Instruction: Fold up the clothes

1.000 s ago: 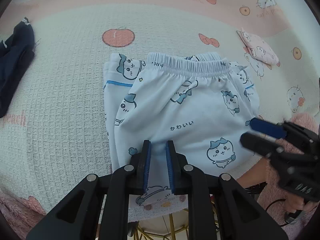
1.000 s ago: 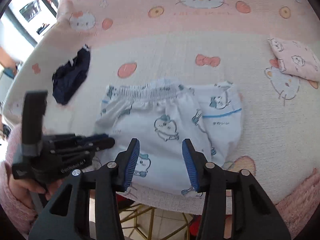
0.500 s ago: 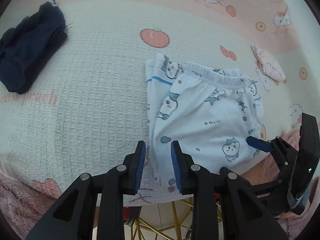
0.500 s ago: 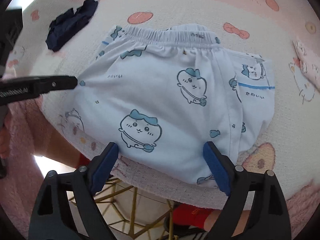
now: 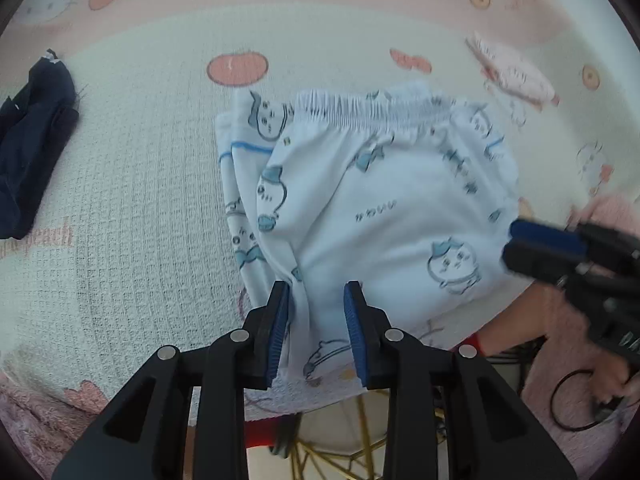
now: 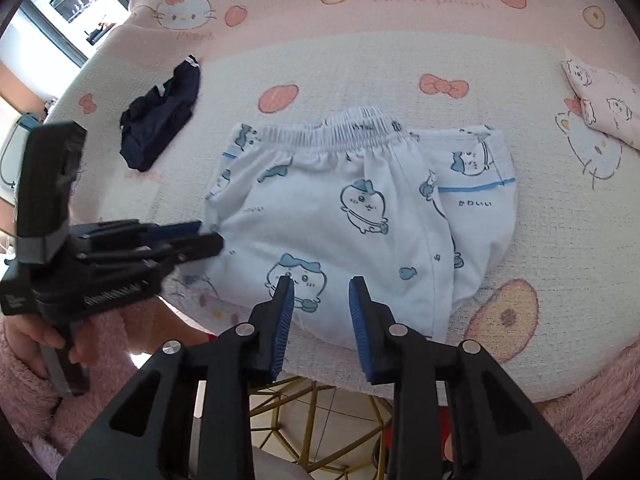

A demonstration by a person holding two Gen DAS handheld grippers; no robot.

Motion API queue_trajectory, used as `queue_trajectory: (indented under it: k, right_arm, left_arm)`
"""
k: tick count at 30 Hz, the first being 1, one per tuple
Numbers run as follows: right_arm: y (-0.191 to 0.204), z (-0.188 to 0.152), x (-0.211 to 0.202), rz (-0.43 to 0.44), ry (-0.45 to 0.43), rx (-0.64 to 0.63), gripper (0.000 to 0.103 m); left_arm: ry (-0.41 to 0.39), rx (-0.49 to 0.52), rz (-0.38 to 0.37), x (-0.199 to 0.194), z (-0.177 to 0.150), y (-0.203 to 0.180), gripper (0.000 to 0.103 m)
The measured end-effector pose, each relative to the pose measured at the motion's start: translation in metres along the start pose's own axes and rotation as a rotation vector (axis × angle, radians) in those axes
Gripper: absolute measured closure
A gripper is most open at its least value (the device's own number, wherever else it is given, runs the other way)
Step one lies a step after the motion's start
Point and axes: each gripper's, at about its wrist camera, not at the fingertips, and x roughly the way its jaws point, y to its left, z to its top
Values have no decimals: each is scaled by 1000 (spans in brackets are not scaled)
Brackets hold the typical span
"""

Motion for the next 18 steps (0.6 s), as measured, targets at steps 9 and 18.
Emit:
queue_trajectory:
  k: [9, 18]
  right_arm:
    - [-48, -10, -5, -152, 82, 156, 81]
    - [-44, -13, 9, -204, 138, 123, 76]
  left_arm:
    - [2, -144, 98, -12, 0, 44, 50]
    - [-42, -140, 98, -5, 15, 28, 50]
